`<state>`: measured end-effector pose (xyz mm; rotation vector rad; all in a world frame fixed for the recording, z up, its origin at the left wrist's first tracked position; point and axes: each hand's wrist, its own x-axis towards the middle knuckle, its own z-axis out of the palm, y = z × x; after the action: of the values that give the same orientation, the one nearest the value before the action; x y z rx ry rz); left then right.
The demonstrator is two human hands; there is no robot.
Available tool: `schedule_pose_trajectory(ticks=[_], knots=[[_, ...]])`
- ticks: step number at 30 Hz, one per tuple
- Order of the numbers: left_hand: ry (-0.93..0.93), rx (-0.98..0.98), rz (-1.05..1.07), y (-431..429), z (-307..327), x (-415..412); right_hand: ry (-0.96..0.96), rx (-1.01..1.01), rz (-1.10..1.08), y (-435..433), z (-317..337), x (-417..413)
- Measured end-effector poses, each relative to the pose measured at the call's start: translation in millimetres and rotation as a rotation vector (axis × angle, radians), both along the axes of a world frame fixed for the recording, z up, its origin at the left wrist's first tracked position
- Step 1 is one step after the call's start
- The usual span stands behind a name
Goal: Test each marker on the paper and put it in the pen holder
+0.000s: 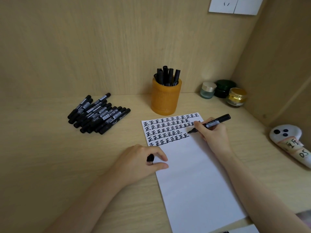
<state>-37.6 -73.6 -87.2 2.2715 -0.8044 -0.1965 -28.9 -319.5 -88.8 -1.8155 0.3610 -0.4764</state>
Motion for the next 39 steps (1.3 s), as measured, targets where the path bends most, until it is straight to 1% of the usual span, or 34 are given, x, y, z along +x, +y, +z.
schedule_pose_trajectory(ticks=[6,10,16,22,39], knots=[[-0.004,-0.002,0.005,0.5,-1.4,0.5,0.008,-0.063,-0.026,-0.6,-1.5,1.0],[-0.004,0.005,0.003,0.5,-0.9,0.6,-0.013,-0.062,-0.064,-1.2,-1.7,1.0],[-0.011,0.003,0.006,0.5,-1.2,0.4,0.001,-0.018,-0.050,-1.7,-0.4,-1.0],[-0.008,0.008,0.008,0.5,-0.7,-0.4,0.024,-0.050,-0.044,-0.5,0.4,-1.2],[-0.003,0.005,0.008,0.8,-1.3,0.5,-0.002,-0.076,-0.067,-1.1,-0.6,0.3]])
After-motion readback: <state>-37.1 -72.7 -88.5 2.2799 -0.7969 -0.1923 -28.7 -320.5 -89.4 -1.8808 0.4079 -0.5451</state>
